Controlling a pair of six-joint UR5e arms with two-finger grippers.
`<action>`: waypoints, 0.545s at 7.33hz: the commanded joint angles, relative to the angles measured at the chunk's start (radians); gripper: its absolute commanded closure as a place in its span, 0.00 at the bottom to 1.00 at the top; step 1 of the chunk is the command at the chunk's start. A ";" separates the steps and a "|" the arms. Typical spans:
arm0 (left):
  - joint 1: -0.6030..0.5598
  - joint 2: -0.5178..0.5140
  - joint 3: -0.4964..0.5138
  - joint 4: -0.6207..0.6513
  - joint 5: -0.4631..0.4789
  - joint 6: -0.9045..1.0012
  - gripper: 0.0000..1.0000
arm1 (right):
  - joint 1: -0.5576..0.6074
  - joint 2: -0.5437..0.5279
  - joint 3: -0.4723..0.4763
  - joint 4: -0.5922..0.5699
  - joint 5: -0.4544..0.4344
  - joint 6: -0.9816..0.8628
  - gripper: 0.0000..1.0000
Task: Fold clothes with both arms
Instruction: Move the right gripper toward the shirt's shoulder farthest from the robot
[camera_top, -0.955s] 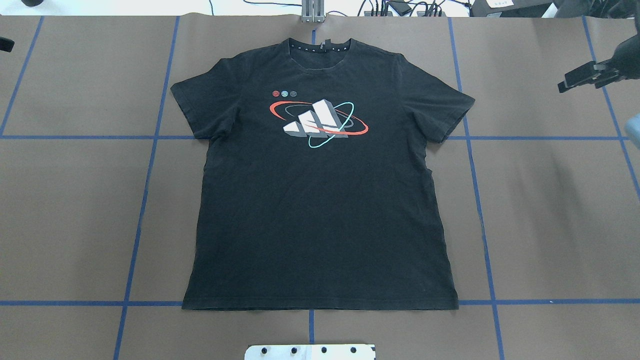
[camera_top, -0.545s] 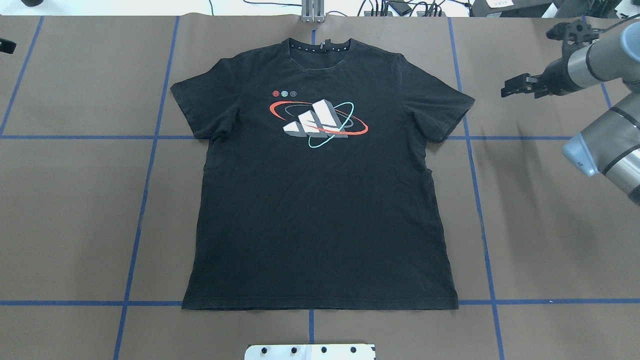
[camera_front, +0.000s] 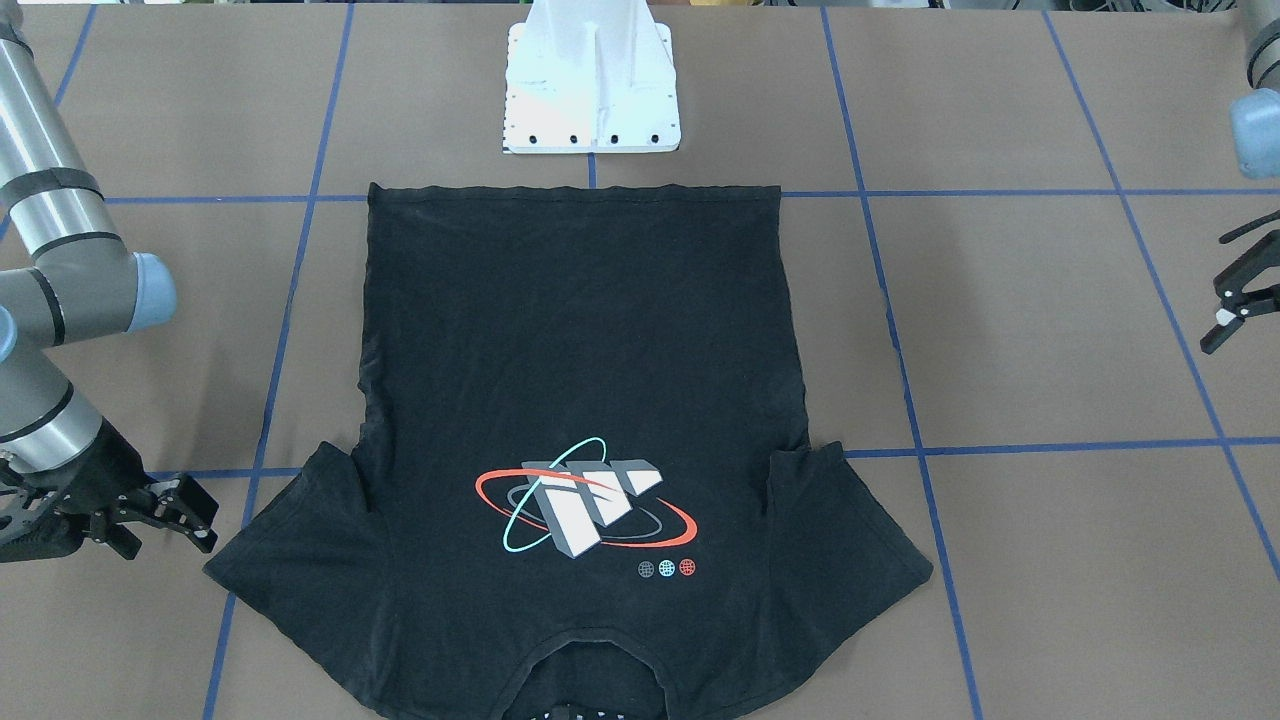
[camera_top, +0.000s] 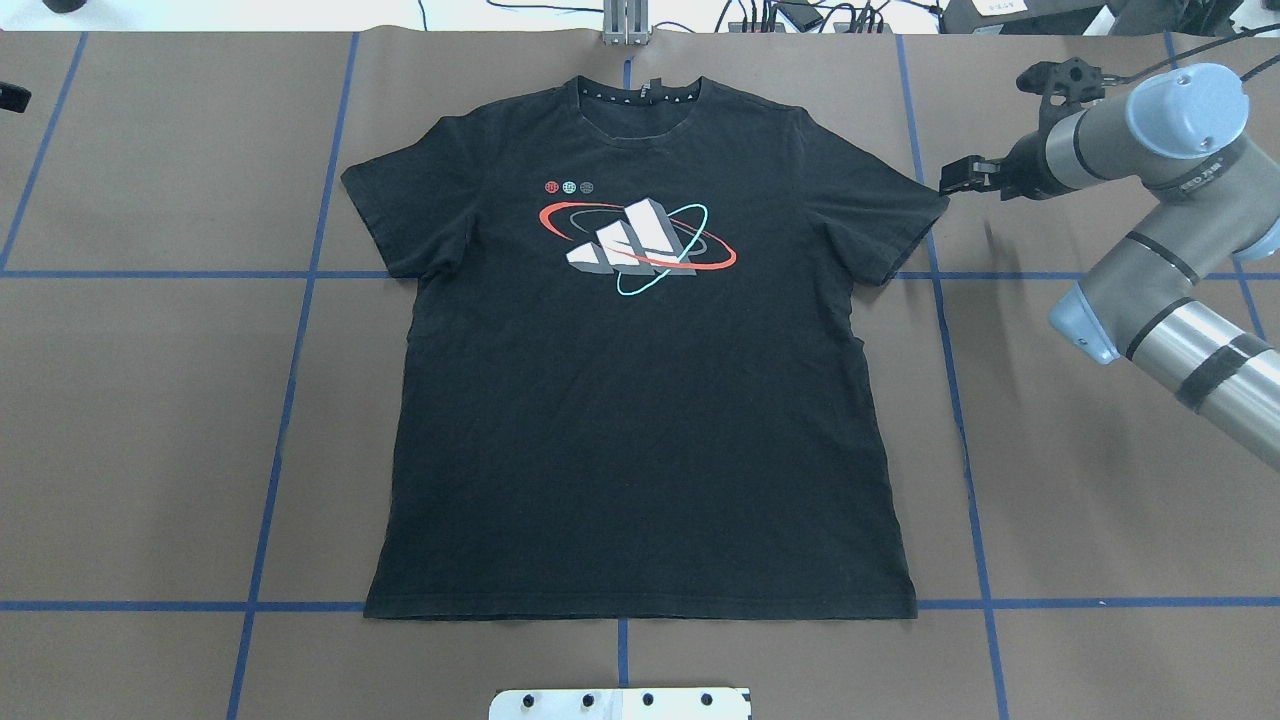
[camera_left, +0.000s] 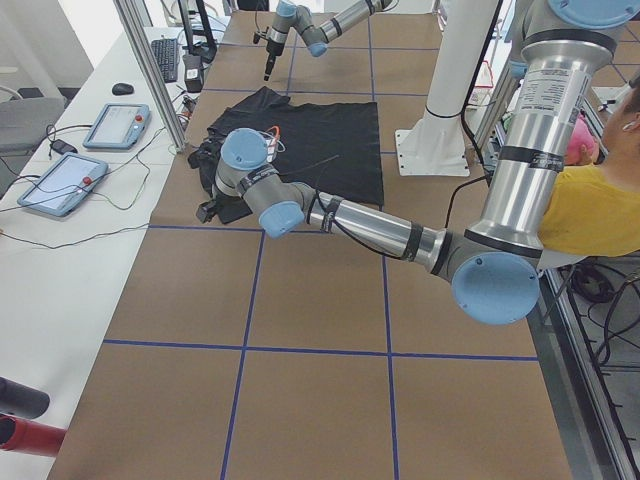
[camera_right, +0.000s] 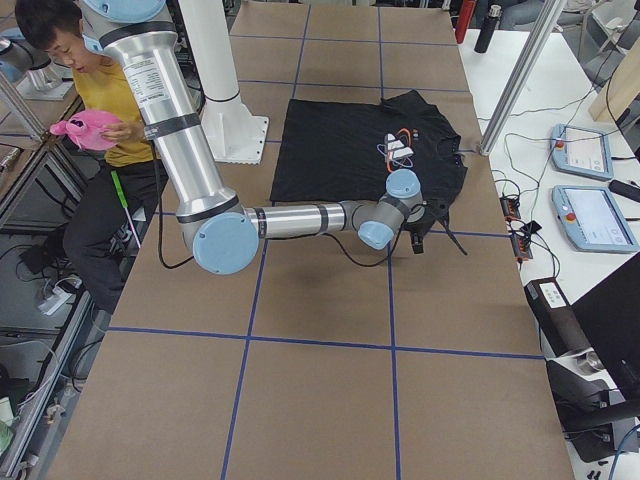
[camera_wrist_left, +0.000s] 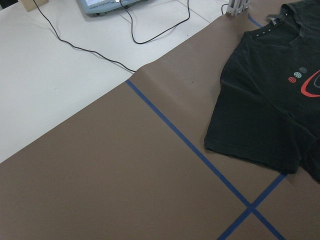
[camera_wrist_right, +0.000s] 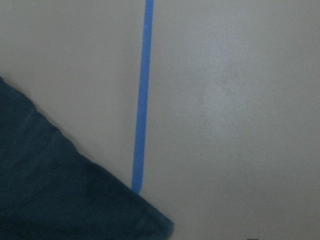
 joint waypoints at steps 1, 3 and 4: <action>0.000 0.001 0.000 0.000 0.000 0.000 0.00 | -0.023 0.040 -0.037 0.002 -0.021 0.006 0.17; 0.000 0.001 0.001 0.000 0.000 0.000 0.00 | -0.037 0.077 -0.083 0.002 -0.038 0.006 0.19; 0.000 0.001 0.001 0.000 0.000 0.000 0.00 | -0.046 0.077 -0.089 0.002 -0.054 0.006 0.22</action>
